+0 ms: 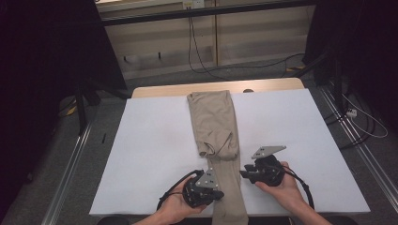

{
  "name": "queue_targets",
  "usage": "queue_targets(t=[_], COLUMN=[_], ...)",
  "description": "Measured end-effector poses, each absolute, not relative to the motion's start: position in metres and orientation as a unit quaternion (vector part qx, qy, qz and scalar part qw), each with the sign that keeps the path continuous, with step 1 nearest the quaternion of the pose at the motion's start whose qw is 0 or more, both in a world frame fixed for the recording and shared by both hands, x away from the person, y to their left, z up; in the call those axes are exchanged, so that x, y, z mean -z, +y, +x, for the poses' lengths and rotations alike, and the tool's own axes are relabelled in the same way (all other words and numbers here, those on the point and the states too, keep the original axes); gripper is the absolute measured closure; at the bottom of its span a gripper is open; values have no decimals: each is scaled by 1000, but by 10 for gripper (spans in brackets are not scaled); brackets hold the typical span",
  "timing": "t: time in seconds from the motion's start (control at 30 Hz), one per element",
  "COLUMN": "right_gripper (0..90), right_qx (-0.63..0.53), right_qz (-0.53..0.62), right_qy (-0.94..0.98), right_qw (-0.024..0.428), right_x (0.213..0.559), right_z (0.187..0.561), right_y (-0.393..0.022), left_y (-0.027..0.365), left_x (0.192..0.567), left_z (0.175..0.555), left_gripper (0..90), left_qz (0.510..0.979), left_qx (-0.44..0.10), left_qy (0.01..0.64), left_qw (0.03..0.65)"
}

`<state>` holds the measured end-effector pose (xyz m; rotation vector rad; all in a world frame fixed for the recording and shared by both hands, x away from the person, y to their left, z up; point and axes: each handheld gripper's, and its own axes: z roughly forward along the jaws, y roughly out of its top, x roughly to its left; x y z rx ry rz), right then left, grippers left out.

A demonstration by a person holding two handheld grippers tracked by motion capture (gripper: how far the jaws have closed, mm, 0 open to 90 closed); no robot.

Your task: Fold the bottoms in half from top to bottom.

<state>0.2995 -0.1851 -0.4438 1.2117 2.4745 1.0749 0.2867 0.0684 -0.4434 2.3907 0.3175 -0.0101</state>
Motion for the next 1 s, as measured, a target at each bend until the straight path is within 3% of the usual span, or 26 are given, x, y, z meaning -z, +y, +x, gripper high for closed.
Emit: queue_targets(t=[0.23,0.4,0.5,0.57,0.6,0.83,0.9,0.93,0.97,1.0], right_gripper=[658,606,666,791,900,900,900,900,869,779], right_qx=[-346,-345,-349,-350,-348,-342,-344,-347,-353,-361], right_qz=[351,321,310,315,316,328,330,329,333,342], right_qy=[864,876,878,876,877,876,875,875,871,864], right_qw=[100,105,107,104,99,89,84,79,78,71], right_x=[446,449,450,450,449,442,441,442,441,440], right_z=[273,270,271,271,271,265,265,265,267,269], right_y=[-163,-152,-149,-151,-152,-165,-167,-168,-169,-170], left_y=[100,111,106,105,105,105,105,106,106,108], left_x=[439,439,440,443,443,443,443,443,442,439], left_z=[279,283,281,280,280,281,283,284,286,289], left_gripper=[900,900,900,900,900,900,866,781,723,684], left_qz=[924,911,917,918,917,912,913,911,907,906], left_qx=[-9,15,12,13,13,25,35,34,27,17], left_qy=[167,190,181,181,182,183,183,190,197,200], left_qw=[345,367,356,353,354,366,363,364,370,373])
